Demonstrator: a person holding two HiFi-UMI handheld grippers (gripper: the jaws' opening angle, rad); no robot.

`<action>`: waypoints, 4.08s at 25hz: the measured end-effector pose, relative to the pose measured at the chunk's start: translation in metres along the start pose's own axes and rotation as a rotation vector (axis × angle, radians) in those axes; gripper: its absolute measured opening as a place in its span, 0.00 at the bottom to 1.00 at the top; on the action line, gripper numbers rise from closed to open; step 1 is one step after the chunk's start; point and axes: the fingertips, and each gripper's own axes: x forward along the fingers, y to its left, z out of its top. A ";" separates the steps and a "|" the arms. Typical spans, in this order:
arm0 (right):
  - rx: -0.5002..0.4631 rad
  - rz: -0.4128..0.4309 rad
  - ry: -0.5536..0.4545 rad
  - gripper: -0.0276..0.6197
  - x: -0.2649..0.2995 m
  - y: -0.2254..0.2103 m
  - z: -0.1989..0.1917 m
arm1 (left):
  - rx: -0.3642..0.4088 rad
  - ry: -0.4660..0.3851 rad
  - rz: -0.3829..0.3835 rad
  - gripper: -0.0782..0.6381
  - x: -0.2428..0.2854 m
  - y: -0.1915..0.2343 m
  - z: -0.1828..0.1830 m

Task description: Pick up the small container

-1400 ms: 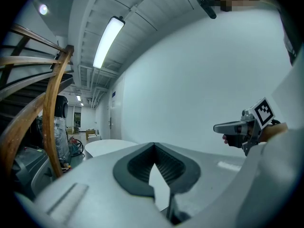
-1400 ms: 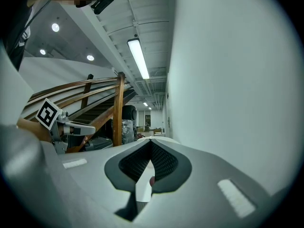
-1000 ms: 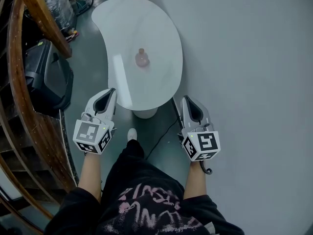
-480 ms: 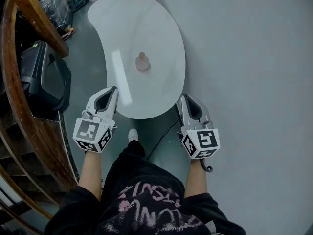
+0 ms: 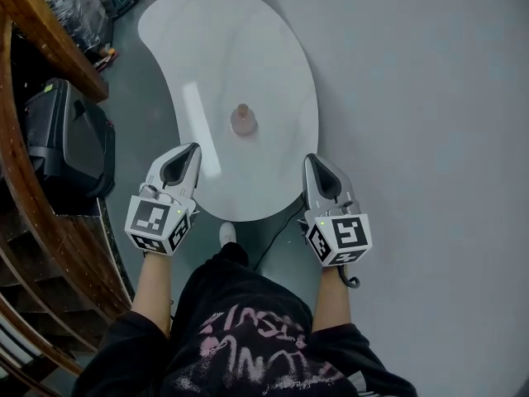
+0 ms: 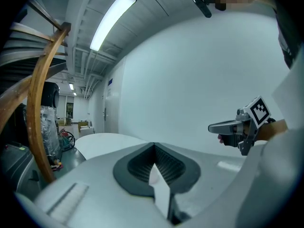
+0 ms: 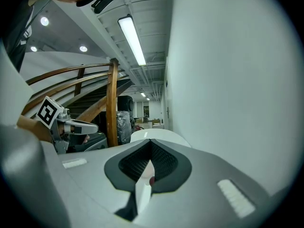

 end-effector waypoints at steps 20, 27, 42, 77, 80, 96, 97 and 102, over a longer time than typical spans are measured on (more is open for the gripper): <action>-0.001 -0.052 0.037 0.06 0.070 0.013 0.007 | -0.016 0.003 -0.103 0.11 0.047 0.055 0.001; -0.022 -0.047 0.050 0.06 0.081 0.018 0.008 | -0.029 -0.003 -0.120 0.11 0.053 0.065 0.000; -0.024 -0.074 0.050 0.06 0.080 0.018 0.015 | -0.022 -0.009 -0.124 0.11 0.053 0.067 0.002; 0.059 -0.001 -0.001 0.08 0.071 -0.008 0.016 | 0.017 -0.003 -0.097 0.11 0.058 0.031 0.010; 0.062 -0.004 -0.020 0.08 0.069 -0.016 0.019 | 0.021 -0.003 -0.114 0.11 0.063 0.024 0.010; 0.042 -0.013 -0.016 0.08 0.077 -0.041 0.012 | 0.009 -0.016 0.015 0.11 0.081 0.029 0.016; 0.047 -0.014 -0.019 0.08 0.078 -0.042 0.012 | 0.009 -0.016 0.021 0.11 0.081 0.031 0.016; 0.045 -0.014 -0.015 0.08 0.082 -0.042 0.012 | -0.020 -0.020 0.068 0.11 0.077 0.041 0.016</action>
